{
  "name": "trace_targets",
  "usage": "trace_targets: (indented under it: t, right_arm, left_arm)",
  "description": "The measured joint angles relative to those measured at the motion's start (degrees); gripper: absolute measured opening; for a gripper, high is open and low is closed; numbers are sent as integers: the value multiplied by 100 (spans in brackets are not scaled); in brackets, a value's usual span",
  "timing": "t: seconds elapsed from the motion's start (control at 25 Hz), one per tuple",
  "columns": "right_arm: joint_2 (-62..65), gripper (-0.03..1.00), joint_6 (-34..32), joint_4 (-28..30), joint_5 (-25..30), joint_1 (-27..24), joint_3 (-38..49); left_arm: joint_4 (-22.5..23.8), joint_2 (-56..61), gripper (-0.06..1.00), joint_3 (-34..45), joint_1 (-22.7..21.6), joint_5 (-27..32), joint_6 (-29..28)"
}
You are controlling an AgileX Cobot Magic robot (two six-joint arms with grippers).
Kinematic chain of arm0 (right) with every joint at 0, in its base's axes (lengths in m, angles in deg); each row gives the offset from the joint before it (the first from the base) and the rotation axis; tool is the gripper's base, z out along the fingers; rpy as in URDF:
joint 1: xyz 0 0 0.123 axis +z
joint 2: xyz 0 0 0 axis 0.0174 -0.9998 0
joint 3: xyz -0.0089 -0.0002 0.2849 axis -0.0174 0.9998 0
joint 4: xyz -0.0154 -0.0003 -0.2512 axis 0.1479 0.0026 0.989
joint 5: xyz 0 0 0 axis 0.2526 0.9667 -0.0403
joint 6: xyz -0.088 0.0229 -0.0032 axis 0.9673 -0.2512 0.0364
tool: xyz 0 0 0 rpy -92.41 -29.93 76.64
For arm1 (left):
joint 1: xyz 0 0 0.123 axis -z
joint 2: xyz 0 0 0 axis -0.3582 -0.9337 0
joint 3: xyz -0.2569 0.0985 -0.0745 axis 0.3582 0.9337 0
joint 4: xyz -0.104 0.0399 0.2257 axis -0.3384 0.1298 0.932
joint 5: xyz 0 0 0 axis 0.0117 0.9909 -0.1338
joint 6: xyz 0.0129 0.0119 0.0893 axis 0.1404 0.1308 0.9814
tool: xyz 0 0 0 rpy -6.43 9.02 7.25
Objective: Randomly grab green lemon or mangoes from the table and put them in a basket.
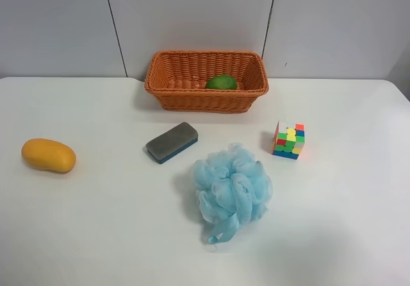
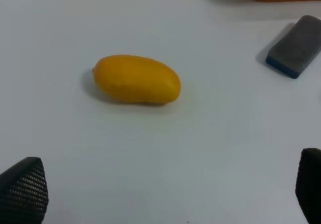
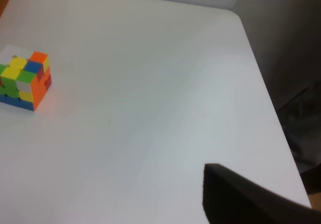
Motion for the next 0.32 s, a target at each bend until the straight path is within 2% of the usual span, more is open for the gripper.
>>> trace_targets:
  t: [0.32]
  right_arm:
    - [0, 99, 0, 0, 0, 0, 0]
  left_arm:
    - [0, 0, 99, 0, 0, 0, 0]
